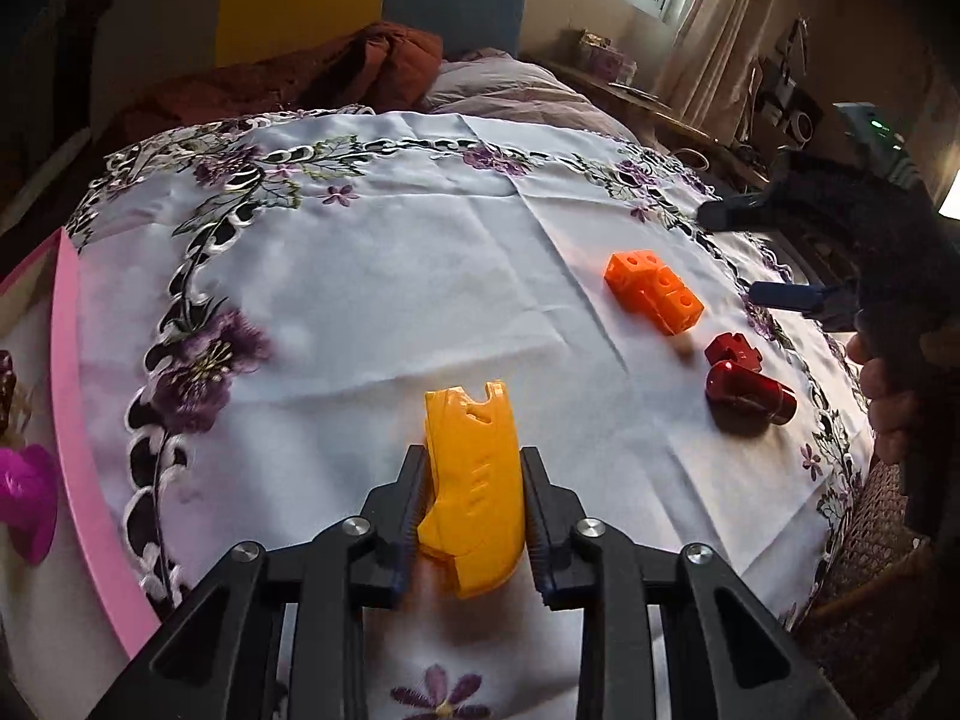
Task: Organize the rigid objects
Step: 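Move the right gripper over the orange cube block while the left holds the yellow piece, then close the right gripper around the orange cube block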
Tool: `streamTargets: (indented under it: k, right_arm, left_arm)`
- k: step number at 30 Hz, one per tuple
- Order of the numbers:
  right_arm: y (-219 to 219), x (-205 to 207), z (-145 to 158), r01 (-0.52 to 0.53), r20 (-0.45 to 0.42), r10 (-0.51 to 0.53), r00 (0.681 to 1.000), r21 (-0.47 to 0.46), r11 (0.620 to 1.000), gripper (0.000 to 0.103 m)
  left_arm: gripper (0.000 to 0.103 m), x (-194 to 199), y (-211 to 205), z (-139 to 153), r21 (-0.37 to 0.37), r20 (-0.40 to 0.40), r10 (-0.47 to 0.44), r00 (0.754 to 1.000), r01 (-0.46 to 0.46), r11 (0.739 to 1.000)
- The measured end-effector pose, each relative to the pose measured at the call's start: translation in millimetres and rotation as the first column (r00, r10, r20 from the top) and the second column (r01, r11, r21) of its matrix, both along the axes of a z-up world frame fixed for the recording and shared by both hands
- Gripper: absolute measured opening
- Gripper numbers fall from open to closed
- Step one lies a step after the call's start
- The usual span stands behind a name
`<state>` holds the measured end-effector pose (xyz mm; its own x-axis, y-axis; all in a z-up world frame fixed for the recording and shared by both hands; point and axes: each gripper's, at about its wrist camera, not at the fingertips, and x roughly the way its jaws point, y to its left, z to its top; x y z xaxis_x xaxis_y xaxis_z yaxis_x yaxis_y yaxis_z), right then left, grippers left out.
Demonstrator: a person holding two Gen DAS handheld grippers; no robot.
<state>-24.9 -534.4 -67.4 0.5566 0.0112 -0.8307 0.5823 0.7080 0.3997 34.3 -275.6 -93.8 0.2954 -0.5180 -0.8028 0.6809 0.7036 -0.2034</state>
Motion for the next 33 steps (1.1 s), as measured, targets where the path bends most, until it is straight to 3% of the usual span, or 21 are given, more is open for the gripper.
streamTargets:
  k: [4, 7, 9, 10, 15, 18, 24, 33]
  right_arm:
    - [24, 29, 1, -0.145, -0.068, 0.139, 0.988, -0.088, 0.986, 0.093]
    - [39, 58, -16, -0.262, -0.206, 0.230, 0.951, -0.144, 0.954, 0.090]
    - [48, 64, -29, -0.295, -0.254, 0.245, 0.936, -0.183, 0.938, 0.054]
    - [51, 63, -33, -0.303, -0.285, 0.240, 0.928, -0.204, 0.931, 0.045]
    - [50, 58, -33, -0.320, -0.262, 0.262, 0.929, -0.210, 0.924, 0.042]
    - [46, 58, -36, -0.306, -0.236, 0.263, 0.936, -0.170, 0.937, 0.048]
    - [49, 54, -37, -0.303, -0.219, 0.260, 0.941, -0.196, 0.933, 0.051]
    - [52, 58, -35, -0.322, -0.244, 0.267, 0.932, -0.221, 0.921, 0.052]
  left_arm:
    - [0.029, -1, 3, -2, -0.014, -0.002, 0.003, 1.000, -0.003, 1.000]
    - [0.030, -1, 4, -3, -0.019, -0.001, 0.001, 1.000, -0.001, 1.000]
    - [0.030, -1, 7, -3, -0.029, -0.005, 0.002, 1.000, -0.002, 1.000]
    - [0.030, -1, 8, -3, -0.034, -0.010, 0.003, 1.000, -0.003, 0.999]
    - [0.030, -1, 9, -5, -0.050, -0.011, 0.015, 1.000, -0.015, 0.999]
    - [0.030, -3, 10, -5, -0.053, 0.003, 0.020, 1.000, -0.020, 0.998]
    - [0.030, -5, 11, -6, -0.069, 0.012, 0.028, 1.000, -0.027, 0.997]
    - [0.029, -5, 11, -4, -0.062, 0.010, 0.034, 0.999, -0.034, 0.998]
